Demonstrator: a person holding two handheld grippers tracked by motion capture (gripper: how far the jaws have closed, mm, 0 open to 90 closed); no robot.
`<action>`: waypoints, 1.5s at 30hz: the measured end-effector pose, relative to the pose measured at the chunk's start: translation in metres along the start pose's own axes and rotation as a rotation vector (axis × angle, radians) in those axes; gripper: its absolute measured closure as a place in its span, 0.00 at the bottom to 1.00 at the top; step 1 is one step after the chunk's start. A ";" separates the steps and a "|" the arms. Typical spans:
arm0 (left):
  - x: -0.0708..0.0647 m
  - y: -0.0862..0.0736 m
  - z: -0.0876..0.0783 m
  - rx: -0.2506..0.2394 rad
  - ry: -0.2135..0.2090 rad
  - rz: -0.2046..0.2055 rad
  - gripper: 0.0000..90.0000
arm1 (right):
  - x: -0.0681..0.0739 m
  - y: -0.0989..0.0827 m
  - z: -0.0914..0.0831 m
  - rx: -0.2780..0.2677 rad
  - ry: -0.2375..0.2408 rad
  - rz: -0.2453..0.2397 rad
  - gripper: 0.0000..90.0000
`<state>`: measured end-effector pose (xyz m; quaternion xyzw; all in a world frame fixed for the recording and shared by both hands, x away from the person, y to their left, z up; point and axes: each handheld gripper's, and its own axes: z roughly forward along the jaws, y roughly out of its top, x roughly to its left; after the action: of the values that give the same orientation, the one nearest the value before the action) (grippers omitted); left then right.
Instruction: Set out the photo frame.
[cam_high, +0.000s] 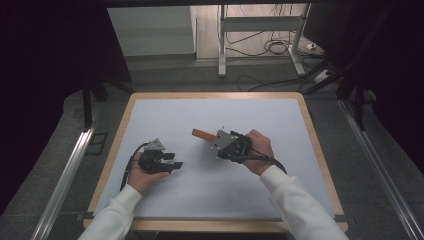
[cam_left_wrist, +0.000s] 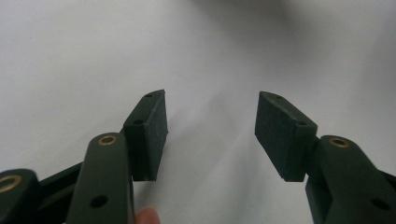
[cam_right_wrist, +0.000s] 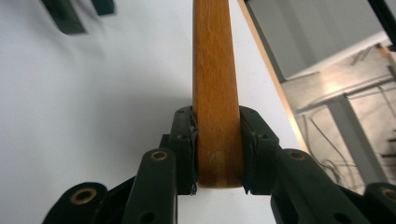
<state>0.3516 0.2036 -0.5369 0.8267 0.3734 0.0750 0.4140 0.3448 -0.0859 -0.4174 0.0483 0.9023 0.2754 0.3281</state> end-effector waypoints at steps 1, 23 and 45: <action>0.000 0.000 0.000 -0.007 0.002 -0.003 0.49 | 0.000 0.000 -0.003 -0.009 0.008 0.004 0.78; -0.001 -0.001 -0.001 -0.005 0.011 0.001 0.49 | -0.001 -0.007 -0.033 -0.108 0.098 0.110 0.75; -0.001 0.000 -0.001 -0.004 0.004 0.008 0.48 | -0.058 -0.026 0.007 -0.054 0.007 0.336 0.59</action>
<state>0.3501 0.2035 -0.5364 0.8274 0.3707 0.0791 0.4144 0.3962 -0.1198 -0.4026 0.1888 0.8748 0.3509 0.2754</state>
